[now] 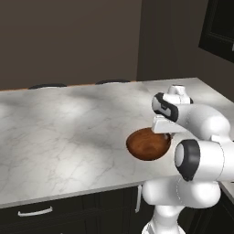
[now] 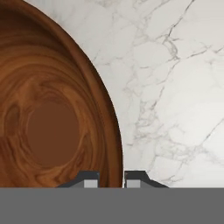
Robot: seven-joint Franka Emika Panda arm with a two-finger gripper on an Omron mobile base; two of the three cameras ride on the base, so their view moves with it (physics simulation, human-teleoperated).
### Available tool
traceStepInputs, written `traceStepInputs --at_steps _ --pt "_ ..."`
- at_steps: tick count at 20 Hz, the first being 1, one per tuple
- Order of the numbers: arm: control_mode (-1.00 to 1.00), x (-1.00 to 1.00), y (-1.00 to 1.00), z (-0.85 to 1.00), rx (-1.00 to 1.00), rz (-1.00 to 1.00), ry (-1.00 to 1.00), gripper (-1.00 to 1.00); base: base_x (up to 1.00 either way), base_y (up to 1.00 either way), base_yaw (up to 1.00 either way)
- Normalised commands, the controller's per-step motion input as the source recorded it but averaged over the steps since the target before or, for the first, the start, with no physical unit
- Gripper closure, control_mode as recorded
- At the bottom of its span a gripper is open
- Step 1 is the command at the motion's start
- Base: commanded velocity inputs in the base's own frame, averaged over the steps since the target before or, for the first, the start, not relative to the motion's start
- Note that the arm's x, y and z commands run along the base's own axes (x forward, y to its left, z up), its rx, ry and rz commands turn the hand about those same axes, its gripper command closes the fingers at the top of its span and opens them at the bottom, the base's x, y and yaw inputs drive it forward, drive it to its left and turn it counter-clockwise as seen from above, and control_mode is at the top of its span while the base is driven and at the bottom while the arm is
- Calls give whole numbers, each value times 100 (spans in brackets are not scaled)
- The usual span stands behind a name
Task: Pick the cup and bowl and place them in the sink. Then turn on the water.
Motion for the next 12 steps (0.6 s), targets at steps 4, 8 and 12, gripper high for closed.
traceStepInputs --at_steps 4,8,12 --pt "-100 -16 0 36 0 -3 0 100 0 0 0" --pt "-100 -12 0 41 0 -4 1 100 0 0 0" --pt "-100 -4 0 42 0 -7 3 100 0 0 0"
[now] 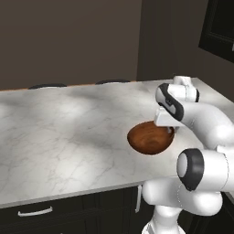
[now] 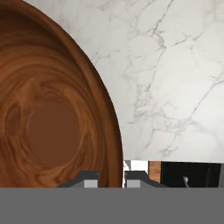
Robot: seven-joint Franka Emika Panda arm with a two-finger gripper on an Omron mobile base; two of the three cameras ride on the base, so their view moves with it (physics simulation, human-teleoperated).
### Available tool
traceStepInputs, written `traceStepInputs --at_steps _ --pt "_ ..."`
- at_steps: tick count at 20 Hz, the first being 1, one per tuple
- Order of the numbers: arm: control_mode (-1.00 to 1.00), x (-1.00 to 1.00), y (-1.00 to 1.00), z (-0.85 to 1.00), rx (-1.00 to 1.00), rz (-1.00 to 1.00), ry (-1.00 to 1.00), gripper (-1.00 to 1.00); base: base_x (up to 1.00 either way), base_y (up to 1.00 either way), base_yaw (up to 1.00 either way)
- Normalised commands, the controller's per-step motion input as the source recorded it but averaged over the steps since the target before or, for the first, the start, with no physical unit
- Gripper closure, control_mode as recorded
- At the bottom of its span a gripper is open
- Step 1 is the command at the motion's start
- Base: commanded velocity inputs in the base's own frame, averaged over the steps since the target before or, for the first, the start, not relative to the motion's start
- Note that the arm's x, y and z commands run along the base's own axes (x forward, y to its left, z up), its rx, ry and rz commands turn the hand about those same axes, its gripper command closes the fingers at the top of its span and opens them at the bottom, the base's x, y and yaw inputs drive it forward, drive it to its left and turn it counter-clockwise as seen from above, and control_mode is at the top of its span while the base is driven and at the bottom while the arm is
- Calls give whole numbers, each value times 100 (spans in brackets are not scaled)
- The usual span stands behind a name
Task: Pick the cup and bowl and place them in the sink. Then turn on the water.
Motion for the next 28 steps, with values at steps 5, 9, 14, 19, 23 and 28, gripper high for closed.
traceStepInputs --at_steps 5,9,14,19,23,28 --pt "-100 -6 -6 28 4 -8 1 100 0 0 0" --pt "-100 -8 -11 8 9 -6 0 100 0 0 0" --pt "-100 -2 -10 1 9 -4 0 100 0 0 0" --pt "-100 -4 -8 0 5 -1 0 100 0 0 0" --pt "-100 -3 -4 0 3 0 0 100 0 0 0" --pt "-100 -11 0 0 0 0 0 100 0 0 0"
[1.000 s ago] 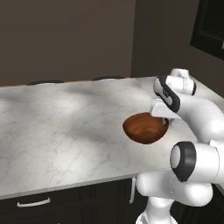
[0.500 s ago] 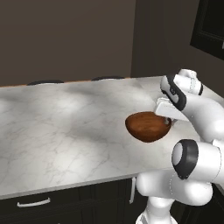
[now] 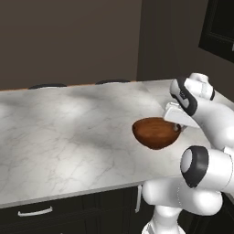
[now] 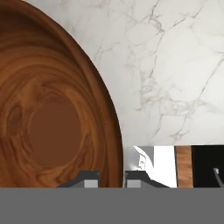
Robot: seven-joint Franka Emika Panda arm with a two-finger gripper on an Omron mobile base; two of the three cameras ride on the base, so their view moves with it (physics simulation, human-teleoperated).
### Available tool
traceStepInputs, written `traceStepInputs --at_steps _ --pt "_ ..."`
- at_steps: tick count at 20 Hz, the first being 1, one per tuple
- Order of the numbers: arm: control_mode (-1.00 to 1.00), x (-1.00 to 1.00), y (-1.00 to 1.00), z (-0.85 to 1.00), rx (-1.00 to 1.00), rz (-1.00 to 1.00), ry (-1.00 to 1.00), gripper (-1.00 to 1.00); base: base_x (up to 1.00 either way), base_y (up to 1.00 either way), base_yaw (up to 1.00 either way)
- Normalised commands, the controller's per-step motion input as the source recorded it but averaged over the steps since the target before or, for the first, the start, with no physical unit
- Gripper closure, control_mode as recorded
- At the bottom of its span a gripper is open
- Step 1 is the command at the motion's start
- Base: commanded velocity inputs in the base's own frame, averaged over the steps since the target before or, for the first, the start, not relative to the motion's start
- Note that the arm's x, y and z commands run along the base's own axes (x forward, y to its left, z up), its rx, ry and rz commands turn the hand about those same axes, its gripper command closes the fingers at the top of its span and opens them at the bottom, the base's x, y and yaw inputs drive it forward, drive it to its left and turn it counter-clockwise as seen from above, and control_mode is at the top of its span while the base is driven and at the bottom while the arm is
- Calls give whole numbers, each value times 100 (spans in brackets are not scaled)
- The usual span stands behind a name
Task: Pick the cup and bowl and place them in the sink. Then turn on the water.
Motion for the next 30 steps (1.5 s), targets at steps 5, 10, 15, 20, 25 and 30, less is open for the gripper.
traceStepInputs --at_steps 5,10,15,20,25,30 --pt "-100 -24 0 0 0 0 0 100 0 0 0" --pt "-100 -17 0 8 0 0 0 100 0 0 0" --pt "-100 -8 0 19 0 0 0 100 0 0 0" --pt "-100 -8 0 21 3 0 0 100 0 0 0" --pt "-100 -7 -1 19 3 0 0 100 0 0 0" --pt "-100 -14 -1 11 1 0 0 100 0 0 0"
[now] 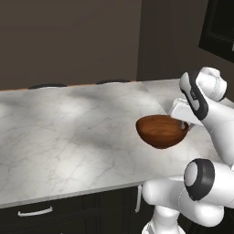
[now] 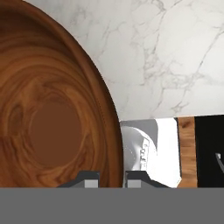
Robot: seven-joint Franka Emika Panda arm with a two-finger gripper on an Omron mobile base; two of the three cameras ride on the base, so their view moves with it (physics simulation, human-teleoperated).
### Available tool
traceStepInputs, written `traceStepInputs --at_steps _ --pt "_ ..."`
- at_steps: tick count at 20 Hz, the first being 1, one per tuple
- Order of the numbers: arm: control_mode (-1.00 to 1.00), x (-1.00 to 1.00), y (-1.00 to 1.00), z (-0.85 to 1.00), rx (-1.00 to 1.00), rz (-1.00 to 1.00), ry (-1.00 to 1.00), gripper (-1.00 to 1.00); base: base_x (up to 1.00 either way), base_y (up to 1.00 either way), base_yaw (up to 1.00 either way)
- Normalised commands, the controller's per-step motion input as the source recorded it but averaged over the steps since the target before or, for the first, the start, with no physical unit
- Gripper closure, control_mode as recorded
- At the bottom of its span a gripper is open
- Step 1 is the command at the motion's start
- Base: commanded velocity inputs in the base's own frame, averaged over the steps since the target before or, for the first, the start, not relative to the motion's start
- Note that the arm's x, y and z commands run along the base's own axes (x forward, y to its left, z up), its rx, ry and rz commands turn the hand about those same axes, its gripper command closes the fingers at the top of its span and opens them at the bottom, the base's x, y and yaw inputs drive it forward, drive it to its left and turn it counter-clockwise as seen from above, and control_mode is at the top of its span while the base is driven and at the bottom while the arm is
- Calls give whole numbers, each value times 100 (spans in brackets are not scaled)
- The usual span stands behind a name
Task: Pick the cup and bowl and place them in the sink. Then turn on the water.
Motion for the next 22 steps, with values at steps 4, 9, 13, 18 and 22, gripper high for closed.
traceStepInputs --at_steps 4,9,13,18,22 --pt "100 -14 0 1 0 0 0 100 -7 0 0" --pt "100 0 0 0 0 0 0 100 -32 2 -2" --pt "100 0 0 0 0 0 0 100 -31 38 -7" --pt "100 0 0 0 0 0 0 100 -20 60 -8" --pt "100 0 0 0 0 0 0 100 -12 68 -13"
